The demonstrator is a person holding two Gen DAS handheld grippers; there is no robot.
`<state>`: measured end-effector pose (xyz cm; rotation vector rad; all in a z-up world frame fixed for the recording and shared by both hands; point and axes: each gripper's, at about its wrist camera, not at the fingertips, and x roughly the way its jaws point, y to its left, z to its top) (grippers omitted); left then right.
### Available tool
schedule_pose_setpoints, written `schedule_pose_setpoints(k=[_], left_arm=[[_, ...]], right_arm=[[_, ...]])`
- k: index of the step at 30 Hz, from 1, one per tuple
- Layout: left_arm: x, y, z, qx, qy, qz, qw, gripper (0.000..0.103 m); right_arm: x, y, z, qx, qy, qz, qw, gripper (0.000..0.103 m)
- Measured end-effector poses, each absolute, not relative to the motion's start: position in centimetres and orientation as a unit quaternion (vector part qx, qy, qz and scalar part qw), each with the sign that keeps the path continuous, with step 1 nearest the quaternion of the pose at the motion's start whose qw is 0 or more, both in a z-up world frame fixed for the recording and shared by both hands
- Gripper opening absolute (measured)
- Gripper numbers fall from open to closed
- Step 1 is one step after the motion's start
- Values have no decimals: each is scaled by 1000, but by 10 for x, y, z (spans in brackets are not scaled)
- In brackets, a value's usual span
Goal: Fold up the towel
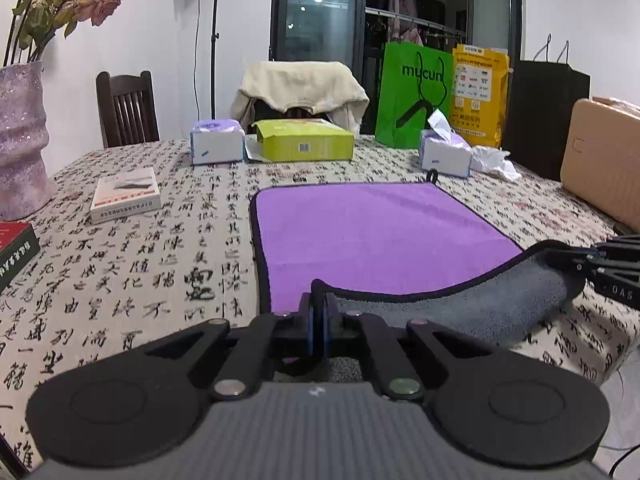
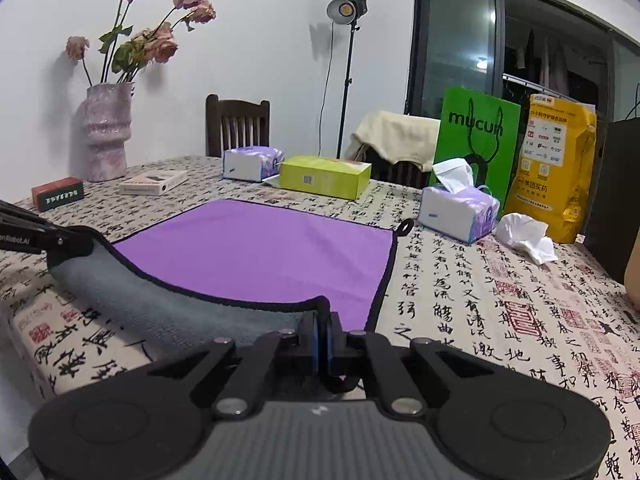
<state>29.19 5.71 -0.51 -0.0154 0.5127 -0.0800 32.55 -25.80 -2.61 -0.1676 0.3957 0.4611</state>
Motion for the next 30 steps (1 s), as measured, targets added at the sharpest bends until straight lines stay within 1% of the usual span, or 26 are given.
schedule_pose_setpoints(k=[16,30], left_arm=[[335,66,16,-15,209,-33,977,5],[385,73,27,-8,209,-24,977,5]], right_arm=[[361,-253,-9,-75,161,214,961,4],[414,-246,8,-70,156,216,961,4]])
